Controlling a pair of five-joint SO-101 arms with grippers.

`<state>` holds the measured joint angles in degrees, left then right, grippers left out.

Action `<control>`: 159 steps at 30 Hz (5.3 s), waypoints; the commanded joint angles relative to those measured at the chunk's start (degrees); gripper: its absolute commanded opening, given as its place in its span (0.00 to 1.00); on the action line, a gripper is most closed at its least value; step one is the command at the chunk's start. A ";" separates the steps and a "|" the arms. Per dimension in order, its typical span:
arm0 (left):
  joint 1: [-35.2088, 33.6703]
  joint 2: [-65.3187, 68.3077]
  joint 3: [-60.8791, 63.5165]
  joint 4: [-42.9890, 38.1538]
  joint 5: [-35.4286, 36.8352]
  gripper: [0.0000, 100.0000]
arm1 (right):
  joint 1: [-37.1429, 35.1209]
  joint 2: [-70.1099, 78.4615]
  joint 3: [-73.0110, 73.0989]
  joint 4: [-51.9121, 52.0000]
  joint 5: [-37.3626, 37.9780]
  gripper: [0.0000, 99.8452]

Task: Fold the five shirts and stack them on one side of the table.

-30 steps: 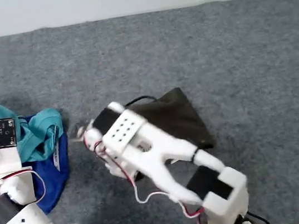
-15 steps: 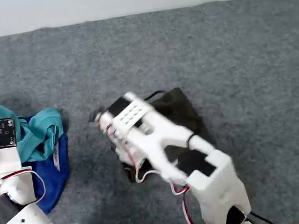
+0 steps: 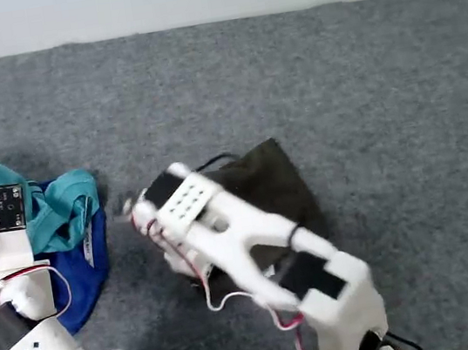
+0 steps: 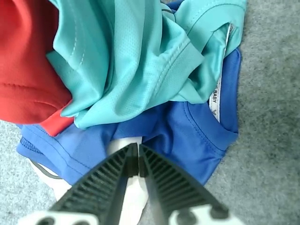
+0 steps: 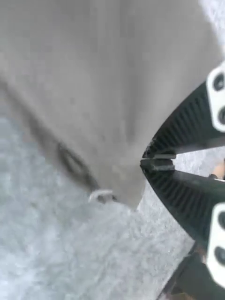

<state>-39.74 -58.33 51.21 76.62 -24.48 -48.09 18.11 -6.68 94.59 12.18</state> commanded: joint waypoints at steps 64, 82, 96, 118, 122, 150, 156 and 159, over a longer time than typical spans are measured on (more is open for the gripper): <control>-0.09 -1.14 -0.40 -1.05 0.26 0.02 | 19.65 6.90 -33.58 8.48 -2.55 0.01; -0.09 -1.14 -0.40 -1.14 0.18 0.02 | 21.76 -5.76 3.52 4.09 -17.14 0.30; -0.09 -1.14 -0.31 -1.23 0.18 0.02 | 30.46 10.77 3.43 -3.74 -17.41 0.30; 0.00 -1.14 -0.40 -0.97 0.18 0.02 | 41.54 -0.04 3.43 4.26 19.87 0.01; 0.00 -1.14 -0.31 -0.97 0.18 0.02 | 50.33 -1.01 1.58 1.89 40.88 0.01; -0.18 -1.14 -0.40 1.05 0.09 0.02 | 48.48 -12.79 -7.82 -11.82 2.29 0.24; -0.18 -1.14 -0.40 0.97 0.09 0.02 | 42.95 -16.04 -7.56 1.89 -26.20 0.25; -0.18 -1.14 -0.40 0.97 0.09 0.02 | 40.57 -15.96 -7.56 4.35 -35.25 0.25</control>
<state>-39.74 -58.33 51.21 77.67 -24.48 -5.54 5.45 -11.25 96.35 -13.58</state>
